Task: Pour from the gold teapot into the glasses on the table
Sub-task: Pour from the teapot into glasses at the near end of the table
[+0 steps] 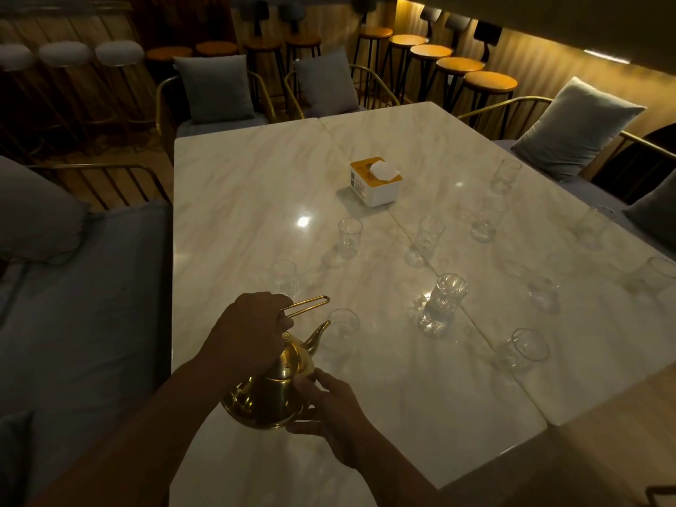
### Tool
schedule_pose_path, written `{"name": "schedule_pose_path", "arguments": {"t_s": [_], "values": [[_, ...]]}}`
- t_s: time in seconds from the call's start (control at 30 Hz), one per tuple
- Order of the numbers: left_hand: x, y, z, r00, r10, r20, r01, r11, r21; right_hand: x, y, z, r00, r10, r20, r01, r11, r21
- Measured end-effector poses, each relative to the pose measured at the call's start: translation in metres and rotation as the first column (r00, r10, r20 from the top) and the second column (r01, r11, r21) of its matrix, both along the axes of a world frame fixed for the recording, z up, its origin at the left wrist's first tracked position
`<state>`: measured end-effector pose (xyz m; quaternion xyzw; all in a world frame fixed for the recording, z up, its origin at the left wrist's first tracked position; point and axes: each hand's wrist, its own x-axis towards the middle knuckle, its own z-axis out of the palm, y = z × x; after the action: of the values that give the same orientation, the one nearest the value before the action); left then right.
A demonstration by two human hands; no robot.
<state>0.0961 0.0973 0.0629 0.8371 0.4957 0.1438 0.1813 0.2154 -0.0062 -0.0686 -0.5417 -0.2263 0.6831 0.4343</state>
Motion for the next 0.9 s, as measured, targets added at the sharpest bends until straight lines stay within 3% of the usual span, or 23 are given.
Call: {"name": "schedule_pose_path", "arguments": {"t_s": [0.9], "values": [[-0.0020, -0.0049, -0.0018, 0.998, 0.025, 0.050, -0.024, 1.000, -0.003, 0.0078, -0.0013, 0.0003, 1.000, -0.010, 0.021, 0.010, 1.000, -0.004]]}}
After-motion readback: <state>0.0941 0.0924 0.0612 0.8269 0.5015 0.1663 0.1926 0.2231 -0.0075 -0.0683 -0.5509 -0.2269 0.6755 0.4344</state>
